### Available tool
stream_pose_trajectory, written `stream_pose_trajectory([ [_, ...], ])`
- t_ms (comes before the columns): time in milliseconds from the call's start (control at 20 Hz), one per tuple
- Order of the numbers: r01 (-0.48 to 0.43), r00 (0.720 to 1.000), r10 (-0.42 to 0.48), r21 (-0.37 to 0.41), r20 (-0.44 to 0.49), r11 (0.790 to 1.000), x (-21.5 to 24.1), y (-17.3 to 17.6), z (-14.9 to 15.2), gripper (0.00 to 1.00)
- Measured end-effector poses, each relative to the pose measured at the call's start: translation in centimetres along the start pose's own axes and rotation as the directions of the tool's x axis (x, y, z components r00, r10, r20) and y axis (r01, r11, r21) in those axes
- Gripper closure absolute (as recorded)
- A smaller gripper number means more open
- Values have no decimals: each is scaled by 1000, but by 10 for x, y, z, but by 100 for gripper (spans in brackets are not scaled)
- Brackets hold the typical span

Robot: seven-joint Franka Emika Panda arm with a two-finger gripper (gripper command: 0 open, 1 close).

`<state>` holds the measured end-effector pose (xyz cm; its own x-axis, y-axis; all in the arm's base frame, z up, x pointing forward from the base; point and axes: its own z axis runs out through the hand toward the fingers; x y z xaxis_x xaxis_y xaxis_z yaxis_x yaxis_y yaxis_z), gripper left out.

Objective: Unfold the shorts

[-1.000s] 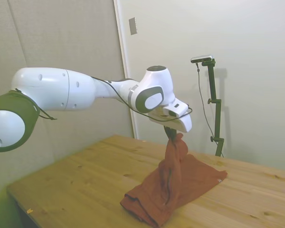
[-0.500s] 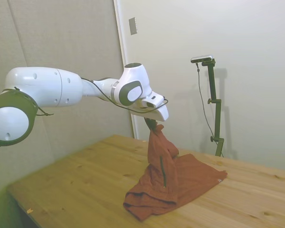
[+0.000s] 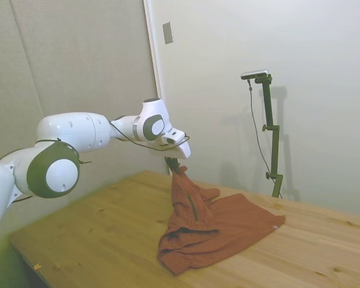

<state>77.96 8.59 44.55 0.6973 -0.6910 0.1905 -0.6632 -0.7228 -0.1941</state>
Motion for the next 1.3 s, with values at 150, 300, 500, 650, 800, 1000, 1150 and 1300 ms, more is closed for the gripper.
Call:
stream_pose_trajectory([
  [150,5,1000,-5,-13,11,1000,-1,-4,13,0],
  [300,10,1000,-10,-23,20,1000,-3,-7,21,0],
  [500,18,999,-18,-26,30,999,-8,-13,34,0],
  [650,20,1000,-20,-17,24,1000,-8,-16,27,0],
  [800,13,1000,-13,-23,18,1000,3,-7,3,0],
  [1000,38,999,-37,-51,16,998,34,31,-41,0],
  [1150,68,998,-67,-86,15,994,57,76,-62,0],
  [1300,88,996,-86,-112,15,990,70,115,-72,0],
])
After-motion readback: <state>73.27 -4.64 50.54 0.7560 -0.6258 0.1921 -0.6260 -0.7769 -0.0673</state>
